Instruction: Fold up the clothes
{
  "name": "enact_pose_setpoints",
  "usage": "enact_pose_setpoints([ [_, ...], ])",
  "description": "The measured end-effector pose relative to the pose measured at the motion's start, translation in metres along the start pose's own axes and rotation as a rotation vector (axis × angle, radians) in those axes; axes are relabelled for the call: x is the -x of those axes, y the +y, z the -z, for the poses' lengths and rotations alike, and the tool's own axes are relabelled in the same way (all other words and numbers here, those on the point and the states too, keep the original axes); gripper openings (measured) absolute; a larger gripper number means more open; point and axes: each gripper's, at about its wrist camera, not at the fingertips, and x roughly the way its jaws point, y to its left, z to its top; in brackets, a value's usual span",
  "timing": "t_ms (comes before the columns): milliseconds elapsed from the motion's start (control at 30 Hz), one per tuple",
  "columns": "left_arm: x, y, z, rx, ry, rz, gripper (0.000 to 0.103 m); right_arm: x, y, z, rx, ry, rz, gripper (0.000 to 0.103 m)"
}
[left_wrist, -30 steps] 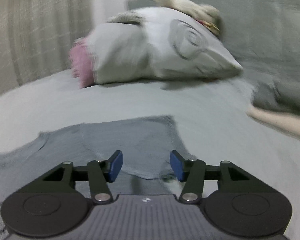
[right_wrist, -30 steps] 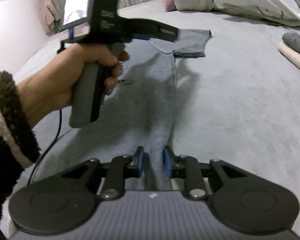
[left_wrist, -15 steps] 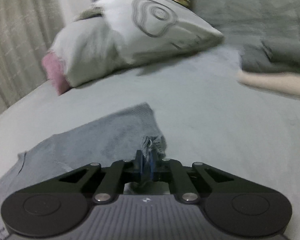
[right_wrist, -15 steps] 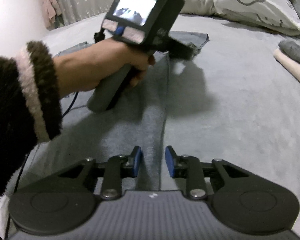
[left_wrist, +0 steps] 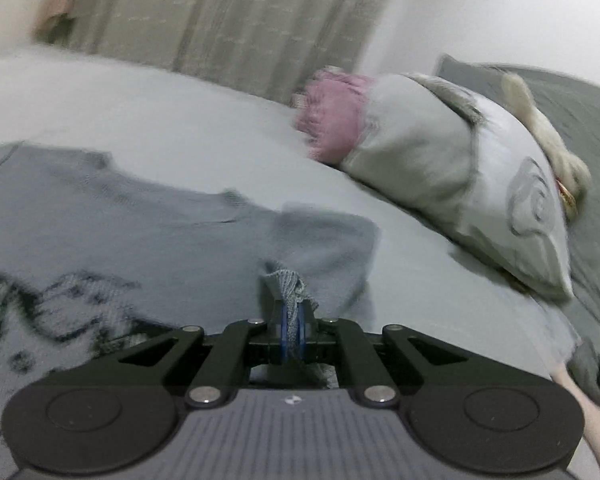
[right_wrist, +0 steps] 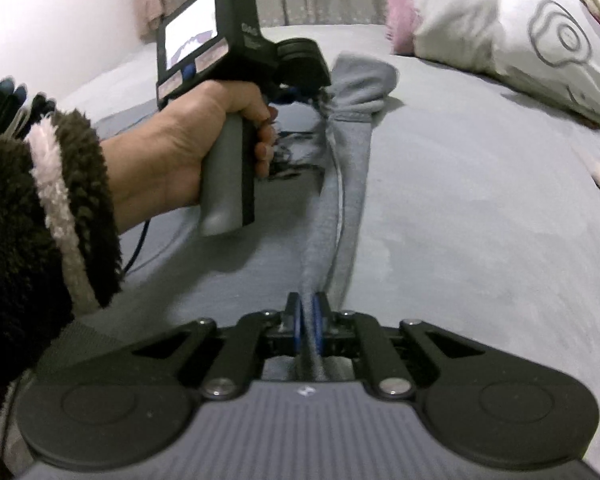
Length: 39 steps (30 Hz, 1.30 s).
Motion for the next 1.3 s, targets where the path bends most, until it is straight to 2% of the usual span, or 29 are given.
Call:
enact_pose_setpoints([
  [133,0.011,0.022,0.002,0.009,-0.009,-0.025,0.004,0.000,0.013,0.000,0.049,-0.003,-0.006,0.007],
  [233,0.020,0.027,-0.001,0.000,-0.038,-0.032,0.004,0.000,0.017,0.000,0.074,-0.008,-0.003,0.007],
  [300,0.023,0.025,-0.003,-0.014,-0.042,-0.037,0.005,0.001,0.025,0.001,0.133,-0.009,-0.002,0.008],
  [367,0.019,0.026,-0.006,-0.018,0.021,-0.049,0.009,-0.001,0.029,0.000,0.167,-0.004,-0.007,0.013],
  [400,0.017,0.027,-0.007,-0.019,0.053,-0.054,0.019,-0.003,0.030,-0.001,0.176,0.000,-0.012,0.019],
  [433,0.018,0.030,-0.007,-0.015,0.083,-0.050,0.030,-0.003,0.029,-0.002,0.167,0.005,-0.040,0.022],
  [467,0.023,0.034,-0.007,-0.012,0.095,-0.035,0.033,-0.001,0.027,-0.003,0.149,0.011,-0.082,0.022],
  [533,0.038,0.038,-0.006,-0.031,0.112,-0.010,0.053,0.001,0.023,-0.004,0.110,0.023,-0.158,0.029],
  [633,0.062,0.042,-0.001,-0.100,0.158,0.024,0.055,0.001,-0.002,-0.009,-0.033,0.061,-0.329,0.033],
  [733,0.084,0.032,0.006,-0.166,0.228,0.043,0.056,0.001,-0.024,-0.011,-0.132,0.064,-0.366,0.036],
  [867,0.131,0.041,0.026,-0.190,0.284,0.100,0.056,0.003,-0.054,-0.012,-0.236,0.059,-0.324,0.038],
  [933,0.155,0.047,0.037,-0.192,0.304,0.132,0.056,0.005,-0.057,-0.010,-0.242,0.058,-0.313,0.038],
  [967,0.153,0.041,0.037,-0.182,0.312,0.147,0.056,0.008,-0.055,-0.007,-0.227,0.059,-0.320,0.037],
  [1133,0.162,0.047,0.056,-0.096,0.366,0.261,0.055,0.025,-0.027,0.006,-0.054,0.070,-0.353,0.035],
  [1267,0.154,0.036,0.065,-0.049,0.385,0.298,0.054,0.028,0.006,0.035,0.108,0.114,-0.232,0.030],
  [1300,0.152,0.035,0.066,-0.050,0.381,0.299,0.054,0.028,0.009,0.039,0.129,0.113,-0.206,0.021],
])
